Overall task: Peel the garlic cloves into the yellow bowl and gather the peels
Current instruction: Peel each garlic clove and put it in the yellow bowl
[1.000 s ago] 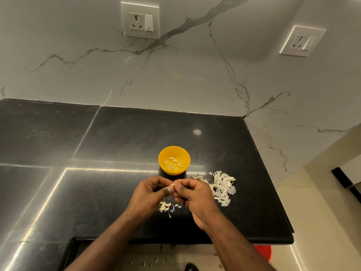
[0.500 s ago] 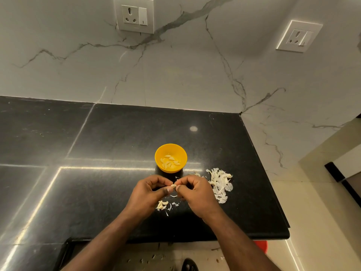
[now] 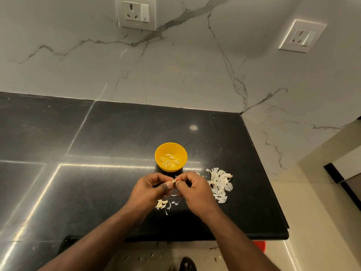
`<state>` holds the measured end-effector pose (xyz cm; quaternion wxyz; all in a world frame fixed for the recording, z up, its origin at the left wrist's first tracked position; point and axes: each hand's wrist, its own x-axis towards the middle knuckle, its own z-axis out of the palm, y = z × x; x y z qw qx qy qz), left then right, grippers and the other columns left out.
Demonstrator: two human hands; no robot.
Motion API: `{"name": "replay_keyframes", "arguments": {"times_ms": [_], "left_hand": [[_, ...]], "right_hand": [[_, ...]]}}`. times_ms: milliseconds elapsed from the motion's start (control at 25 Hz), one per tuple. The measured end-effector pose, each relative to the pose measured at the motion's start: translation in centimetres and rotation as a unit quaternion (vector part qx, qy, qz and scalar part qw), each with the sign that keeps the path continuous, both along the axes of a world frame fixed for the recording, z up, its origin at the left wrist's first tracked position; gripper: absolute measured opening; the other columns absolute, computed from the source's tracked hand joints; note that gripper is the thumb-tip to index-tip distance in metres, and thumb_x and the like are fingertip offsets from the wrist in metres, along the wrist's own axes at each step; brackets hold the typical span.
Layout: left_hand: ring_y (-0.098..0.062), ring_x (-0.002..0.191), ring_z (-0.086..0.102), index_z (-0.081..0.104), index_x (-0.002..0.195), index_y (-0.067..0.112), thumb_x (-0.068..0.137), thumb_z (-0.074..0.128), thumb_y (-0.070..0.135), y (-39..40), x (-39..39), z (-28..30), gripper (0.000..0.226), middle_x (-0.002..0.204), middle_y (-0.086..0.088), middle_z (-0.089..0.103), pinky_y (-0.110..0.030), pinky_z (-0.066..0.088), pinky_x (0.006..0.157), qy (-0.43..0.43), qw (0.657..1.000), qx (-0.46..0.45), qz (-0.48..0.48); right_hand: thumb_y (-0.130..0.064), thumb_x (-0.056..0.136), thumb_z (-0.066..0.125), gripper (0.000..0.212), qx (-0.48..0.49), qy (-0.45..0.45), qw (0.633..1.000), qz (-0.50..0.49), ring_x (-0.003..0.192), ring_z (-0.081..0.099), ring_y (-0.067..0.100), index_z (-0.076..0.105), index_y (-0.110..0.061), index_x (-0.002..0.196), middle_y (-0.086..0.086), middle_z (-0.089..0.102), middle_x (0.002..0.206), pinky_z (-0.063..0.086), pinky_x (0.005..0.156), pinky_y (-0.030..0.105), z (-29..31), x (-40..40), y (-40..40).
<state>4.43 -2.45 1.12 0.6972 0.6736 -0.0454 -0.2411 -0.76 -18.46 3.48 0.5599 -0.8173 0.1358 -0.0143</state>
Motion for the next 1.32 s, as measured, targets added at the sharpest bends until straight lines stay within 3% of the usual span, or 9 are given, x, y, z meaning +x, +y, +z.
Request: {"name": "replay_keyframes", "arguments": {"times_ms": [120,320,480,640,760,840,920,1120,1320], "left_hand": [[-0.027,0.087,0.07,0.075,0.101,0.009,0.091,0.07,0.011,0.1,0.3,0.4,0.012,0.092,-0.014,0.076,-0.042,0.057,0.084,0.003,1.0,0.008,-0.01],[-0.033,0.095,0.071,0.075,0.104,0.01,0.092,0.069,0.01,0.1,0.4,0.7,0.013,0.094,-0.011,0.077,-0.039,0.058,0.082,-0.019,0.998,0.034,-0.039],[-0.022,0.086,0.072,0.077,0.101,0.013,0.091,0.071,0.012,-0.1,0.1,0.5,0.012,0.093,-0.007,0.078,-0.031,0.057,0.076,-0.011,0.998,0.038,-0.053],[-0.012,0.073,0.067,0.077,0.096,0.012,0.094,0.068,0.017,-0.4,-0.2,0.2,0.01,0.083,-0.004,0.076,-0.027,0.052,0.069,0.009,0.998,0.058,-0.03],[-0.01,0.066,0.062,0.075,0.092,0.007,0.095,0.068,0.018,-0.3,-0.3,0.0,0.014,0.075,-0.003,0.073,-0.023,0.048,0.061,0.022,0.996,0.074,-0.035],[-0.009,0.063,0.06,0.073,0.089,0.005,0.095,0.066,0.018,-0.3,-0.3,0.1,0.016,0.071,-0.003,0.07,-0.022,0.045,0.059,0.017,0.996,0.074,-0.052],[-0.007,0.06,0.059,0.072,0.088,0.006,0.096,0.065,0.017,-0.3,-0.3,0.5,0.016,0.068,-0.001,0.069,-0.022,0.045,0.058,0.007,0.994,0.081,-0.072],[-0.01,0.061,0.057,0.072,0.087,0.008,0.096,0.065,0.019,-0.2,0.0,0.8,0.017,0.07,-0.004,0.068,-0.024,0.042,0.058,0.046,0.994,0.062,-0.07],[-0.012,0.059,0.056,0.073,0.092,0.003,0.097,0.062,0.012,-0.4,-0.3,0.8,0.014,0.071,-0.008,0.065,-0.024,0.04,0.057,0.088,0.995,0.04,-0.027]], "right_hand": [[-0.013,0.093,0.066,0.012,0.088,0.02,0.996,0.004,0.069,0.068,0.011,0.075,-0.019,0.089,0.005,0.074,0.081,0.057,0.066,0.026,0.4,0.0,-0.4],[-0.016,0.092,0.069,0.006,0.086,0.017,0.996,0.003,0.067,0.066,0.009,0.074,-0.015,0.088,0.004,0.072,0.076,0.055,0.065,0.022,0.3,0.0,-0.5],[-0.018,0.09,0.069,0.007,0.04,0.024,0.999,-0.001,0.068,0.066,0.016,0.071,-0.017,0.083,0.007,0.071,0.076,0.059,0.067,0.038,-0.1,0.0,-0.7],[-0.018,0.082,0.073,0.007,-0.038,0.044,0.998,-0.037,0.07,0.069,0.015,0.073,-0.023,0.077,-0.003,0.072,0.072,0.06,0.074,0.048,-1.2,0.2,-2.6],[-0.013,0.085,0.075,0.021,-0.058,0.053,0.997,-0.003,0.084,0.069,0.009,0.076,-0.034,0.089,-0.008,0.074,0.087,0.059,0.084,0.038,-1.0,-0.1,-3.1],[-0.012,0.089,0.073,0.024,-0.027,0.028,0.999,0.036,0.095,0.068,0.002,0.076,-0.029,0.105,-0.013,0.074,0.099,0.055,0.087,0.022,-0.3,-0.1,-2.6],[-0.01,0.089,0.073,0.023,0.015,0.02,0.998,0.059,0.096,0.067,-0.004,0.076,-0.023,0.107,-0.015,0.073,0.099,0.052,0.084,0.013,0.3,-0.1,-1.8],[-0.01,0.086,0.076,0.016,0.036,0.005,0.999,0.02,0.082,0.069,0.004,0.076,-0.026,0.084,-0.007,0.075,0.083,0.054,0.075,0.018,0.1,0.2,-0.7],[-0.01,0.084,0.077,0.014,0.013,-0.015,1.0,-0.009,0.082,0.071,0.008,0.076,-0.024,0.084,-0.005,0.076,0.083,0.059,0.079,0.027,-0.4,0.3,0.1]]}}
